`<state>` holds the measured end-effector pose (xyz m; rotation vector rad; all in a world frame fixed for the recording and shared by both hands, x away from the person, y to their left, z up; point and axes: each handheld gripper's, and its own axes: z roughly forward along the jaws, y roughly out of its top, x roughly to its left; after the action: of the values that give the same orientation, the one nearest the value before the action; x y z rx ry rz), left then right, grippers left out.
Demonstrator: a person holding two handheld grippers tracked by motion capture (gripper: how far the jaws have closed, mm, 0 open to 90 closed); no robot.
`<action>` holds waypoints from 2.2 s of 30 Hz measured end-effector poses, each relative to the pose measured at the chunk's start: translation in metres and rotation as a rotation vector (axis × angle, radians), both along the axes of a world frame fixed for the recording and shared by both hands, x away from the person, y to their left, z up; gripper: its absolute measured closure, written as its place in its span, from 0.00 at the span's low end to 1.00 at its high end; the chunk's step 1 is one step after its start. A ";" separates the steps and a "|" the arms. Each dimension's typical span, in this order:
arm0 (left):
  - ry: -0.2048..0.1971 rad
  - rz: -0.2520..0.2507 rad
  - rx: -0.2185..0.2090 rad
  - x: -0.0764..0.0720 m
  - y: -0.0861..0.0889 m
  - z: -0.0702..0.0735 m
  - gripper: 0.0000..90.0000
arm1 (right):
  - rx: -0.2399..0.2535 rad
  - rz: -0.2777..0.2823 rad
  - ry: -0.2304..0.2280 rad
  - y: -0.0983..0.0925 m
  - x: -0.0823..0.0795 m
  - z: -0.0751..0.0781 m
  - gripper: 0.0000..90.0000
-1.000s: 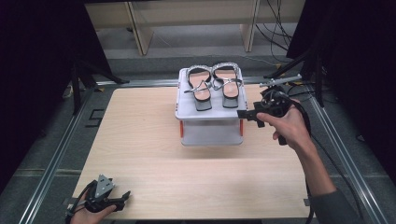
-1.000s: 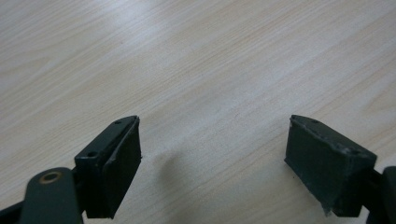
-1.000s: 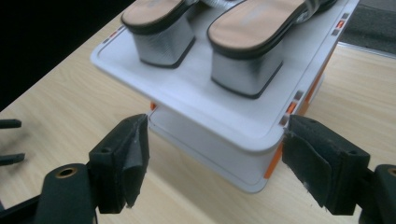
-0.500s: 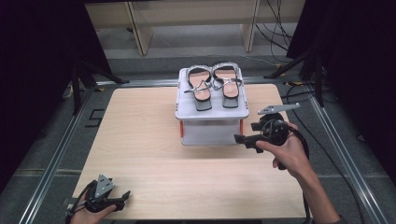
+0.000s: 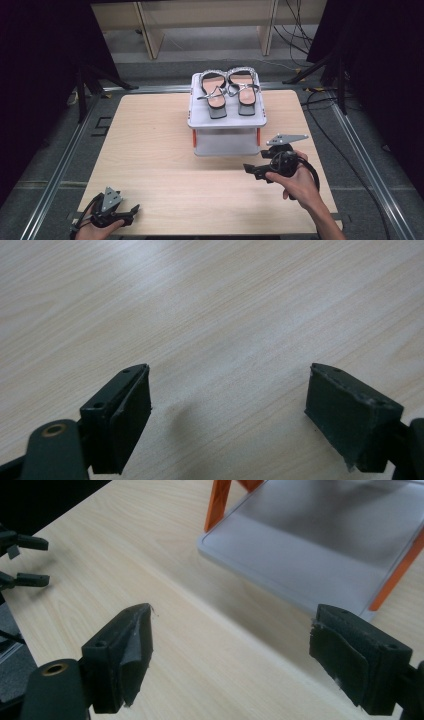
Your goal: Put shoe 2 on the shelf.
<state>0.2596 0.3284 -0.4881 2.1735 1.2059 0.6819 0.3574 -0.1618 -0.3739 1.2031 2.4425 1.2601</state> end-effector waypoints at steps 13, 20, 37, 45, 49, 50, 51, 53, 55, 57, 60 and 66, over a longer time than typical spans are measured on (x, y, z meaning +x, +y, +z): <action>-0.001 -0.003 -0.001 0.000 0.000 0.000 0.20 | -0.043 0.029 0.052 0.008 -0.012 -0.039 0.19; 0.002 -0.012 -0.013 0.000 -0.001 0.001 0.20 | -0.060 0.030 0.100 0.010 -0.025 -0.064 0.19; 0.001 -0.019 -0.002 -0.001 -0.002 0.001 0.20 | -0.197 0.097 0.102 0.011 -0.047 -0.091 0.19; 0.002 -0.018 -0.004 -0.001 -0.002 0.001 0.20 | -0.197 0.103 0.094 0.009 -0.055 -0.093 0.19; 0.004 -0.019 -0.002 -0.001 -0.002 0.001 0.20 | -0.194 0.106 0.107 0.009 -0.058 -0.095 0.19; 0.004 -0.019 -0.002 -0.001 -0.002 0.001 0.20 | -0.193 0.112 0.079 0.009 -0.058 -0.097 0.19; 0.004 -0.019 -0.002 -0.001 -0.002 0.001 0.20 | -0.205 0.123 0.085 0.009 -0.057 -0.096 0.19; 0.003 -0.020 -0.001 -0.001 -0.002 0.001 0.20 | -0.198 0.117 0.093 0.010 -0.058 -0.095 0.19; 0.004 -0.019 -0.002 -0.001 -0.002 0.001 0.20 | -0.198 0.120 0.087 0.010 -0.058 -0.096 0.19; 0.004 -0.020 -0.002 -0.001 -0.002 0.001 0.20 | -0.201 0.129 0.074 0.010 -0.057 -0.097 0.19; 0.003 -0.020 -0.001 -0.001 -0.002 0.001 0.20 | -0.202 0.130 0.077 0.011 -0.058 -0.096 0.19; 0.002 -0.019 -0.002 -0.001 -0.002 0.001 0.20 | -0.205 0.128 0.074 0.010 -0.058 -0.095 0.19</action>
<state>0.2587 0.3264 -0.4871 2.1818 1.1848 0.6697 0.2997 -0.1515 -0.4694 1.0729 2.6621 0.9788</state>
